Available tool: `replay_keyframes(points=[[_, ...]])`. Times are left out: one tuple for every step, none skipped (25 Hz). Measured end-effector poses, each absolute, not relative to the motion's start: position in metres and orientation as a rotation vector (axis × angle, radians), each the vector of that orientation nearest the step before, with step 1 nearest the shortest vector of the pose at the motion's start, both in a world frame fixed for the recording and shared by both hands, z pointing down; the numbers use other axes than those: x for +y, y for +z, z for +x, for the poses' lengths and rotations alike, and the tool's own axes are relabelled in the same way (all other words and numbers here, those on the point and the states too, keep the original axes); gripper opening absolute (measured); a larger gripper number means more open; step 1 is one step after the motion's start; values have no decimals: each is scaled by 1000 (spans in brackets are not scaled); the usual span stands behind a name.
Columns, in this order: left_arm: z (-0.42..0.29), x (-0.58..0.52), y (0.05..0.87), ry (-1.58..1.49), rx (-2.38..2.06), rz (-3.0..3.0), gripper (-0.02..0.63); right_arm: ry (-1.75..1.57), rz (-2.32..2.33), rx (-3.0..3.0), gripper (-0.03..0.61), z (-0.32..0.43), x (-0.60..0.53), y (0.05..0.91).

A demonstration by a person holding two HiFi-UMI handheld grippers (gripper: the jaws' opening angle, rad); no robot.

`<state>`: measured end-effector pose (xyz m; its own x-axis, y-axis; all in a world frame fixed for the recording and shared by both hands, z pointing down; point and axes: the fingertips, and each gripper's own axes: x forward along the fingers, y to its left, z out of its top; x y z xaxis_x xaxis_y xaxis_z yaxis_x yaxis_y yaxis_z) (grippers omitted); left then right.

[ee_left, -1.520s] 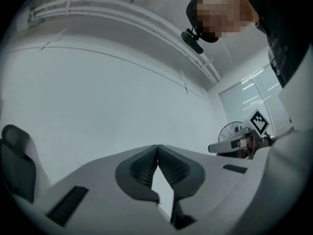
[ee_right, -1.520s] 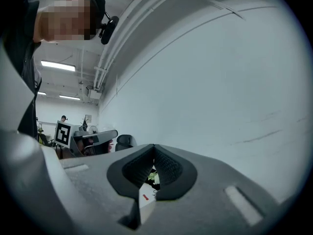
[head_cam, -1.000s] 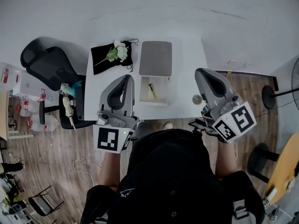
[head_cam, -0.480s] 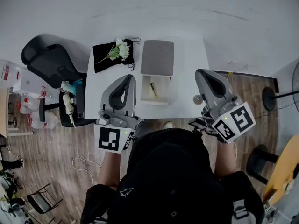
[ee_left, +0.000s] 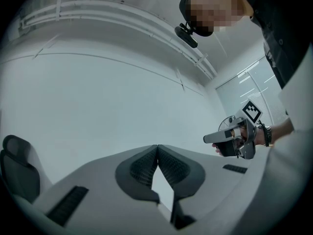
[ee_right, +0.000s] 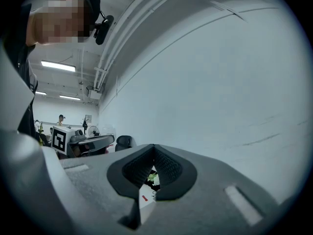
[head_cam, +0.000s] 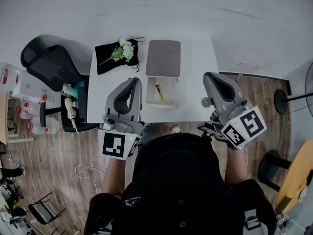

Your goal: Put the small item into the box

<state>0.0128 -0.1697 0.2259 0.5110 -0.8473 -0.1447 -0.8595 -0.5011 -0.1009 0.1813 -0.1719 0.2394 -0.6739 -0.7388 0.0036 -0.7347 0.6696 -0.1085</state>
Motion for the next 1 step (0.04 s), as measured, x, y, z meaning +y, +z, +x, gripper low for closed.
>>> replay_keyframes(points=[[13,-169,227,113,1474,-2593,5,-160,-1251,2835,5,181,-171,240]])
